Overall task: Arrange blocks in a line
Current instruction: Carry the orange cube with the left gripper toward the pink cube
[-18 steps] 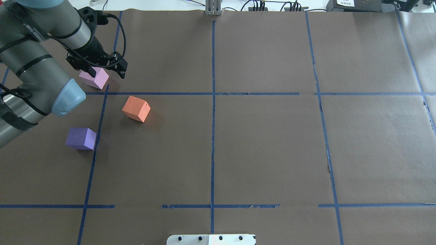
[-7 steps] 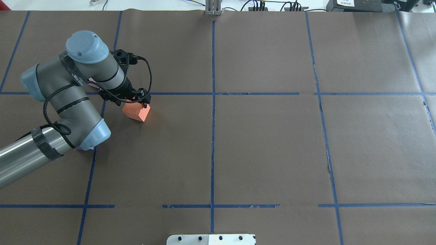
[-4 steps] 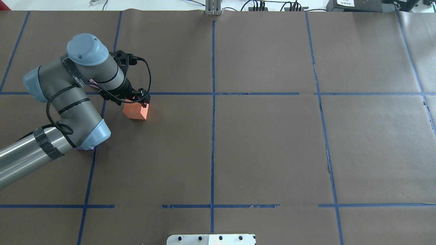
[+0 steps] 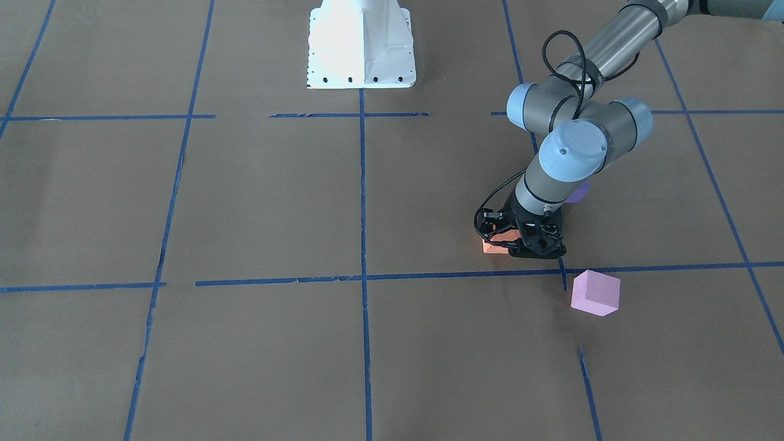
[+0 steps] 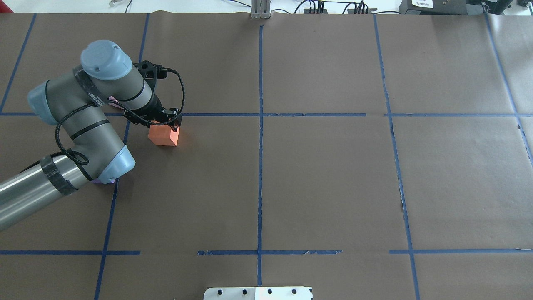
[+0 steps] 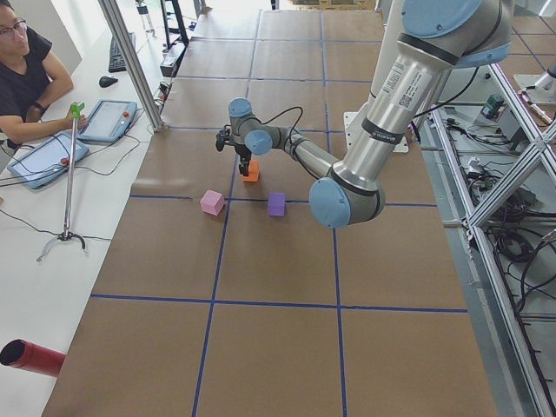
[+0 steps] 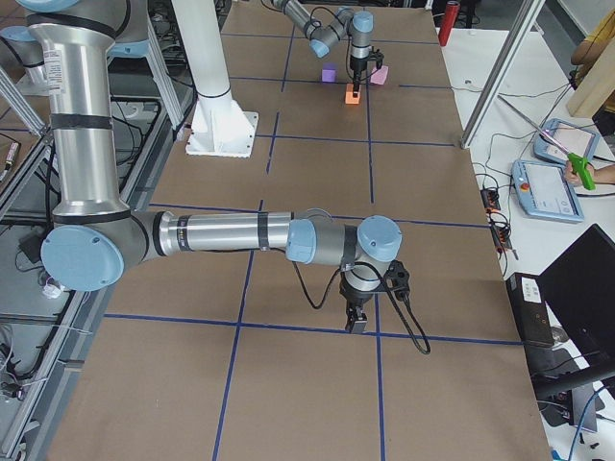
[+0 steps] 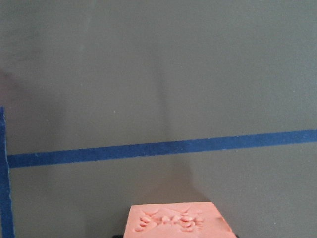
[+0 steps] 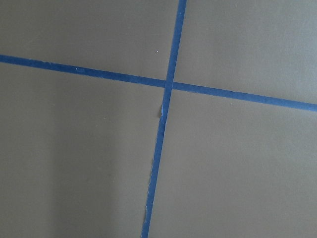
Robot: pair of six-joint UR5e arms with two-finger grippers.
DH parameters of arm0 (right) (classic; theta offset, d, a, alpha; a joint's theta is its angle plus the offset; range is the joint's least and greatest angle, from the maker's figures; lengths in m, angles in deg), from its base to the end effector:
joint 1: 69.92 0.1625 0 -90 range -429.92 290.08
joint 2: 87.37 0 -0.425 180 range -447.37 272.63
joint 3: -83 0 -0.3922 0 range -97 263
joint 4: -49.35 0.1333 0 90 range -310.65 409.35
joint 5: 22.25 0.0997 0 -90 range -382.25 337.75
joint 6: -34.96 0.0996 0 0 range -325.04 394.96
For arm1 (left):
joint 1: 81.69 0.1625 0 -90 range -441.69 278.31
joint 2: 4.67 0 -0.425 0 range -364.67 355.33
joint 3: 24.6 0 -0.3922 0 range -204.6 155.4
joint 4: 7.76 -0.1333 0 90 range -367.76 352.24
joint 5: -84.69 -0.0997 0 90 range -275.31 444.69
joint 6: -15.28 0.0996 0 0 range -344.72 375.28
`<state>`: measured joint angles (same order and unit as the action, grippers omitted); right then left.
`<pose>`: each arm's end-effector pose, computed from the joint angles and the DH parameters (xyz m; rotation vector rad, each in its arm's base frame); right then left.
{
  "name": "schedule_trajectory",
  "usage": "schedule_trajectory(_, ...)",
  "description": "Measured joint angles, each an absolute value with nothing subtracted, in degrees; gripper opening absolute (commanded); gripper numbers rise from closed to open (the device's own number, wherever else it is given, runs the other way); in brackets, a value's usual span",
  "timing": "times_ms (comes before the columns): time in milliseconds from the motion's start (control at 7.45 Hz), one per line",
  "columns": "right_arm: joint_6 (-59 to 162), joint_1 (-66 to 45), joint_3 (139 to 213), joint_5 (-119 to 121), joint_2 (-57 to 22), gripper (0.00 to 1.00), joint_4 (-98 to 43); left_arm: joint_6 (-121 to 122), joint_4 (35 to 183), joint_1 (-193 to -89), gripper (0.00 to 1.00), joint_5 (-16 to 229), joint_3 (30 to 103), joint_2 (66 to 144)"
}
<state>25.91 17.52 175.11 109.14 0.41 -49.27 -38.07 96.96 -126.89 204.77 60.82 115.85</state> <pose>0.0450 -0.5039 0.6395 -0.0306 -0.7258 -0.1666 0.4343 -0.5557 0.3575 0.0741 0.8516 0.0462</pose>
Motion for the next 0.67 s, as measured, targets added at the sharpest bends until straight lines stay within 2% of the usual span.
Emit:
schedule_trajectory(268,25.9,17.54,175.11,109.14,0.42,1.0,-49.27,-36.87,93.61,-132.03,0.11,208.01,64.96,114.3)
schedule_trajectory(671,25.91,17.54,175.11,109.14,0.42,1.0,-49.27,-24.87,81.3,-141.28,0.11,210.58,72.9,112.05)
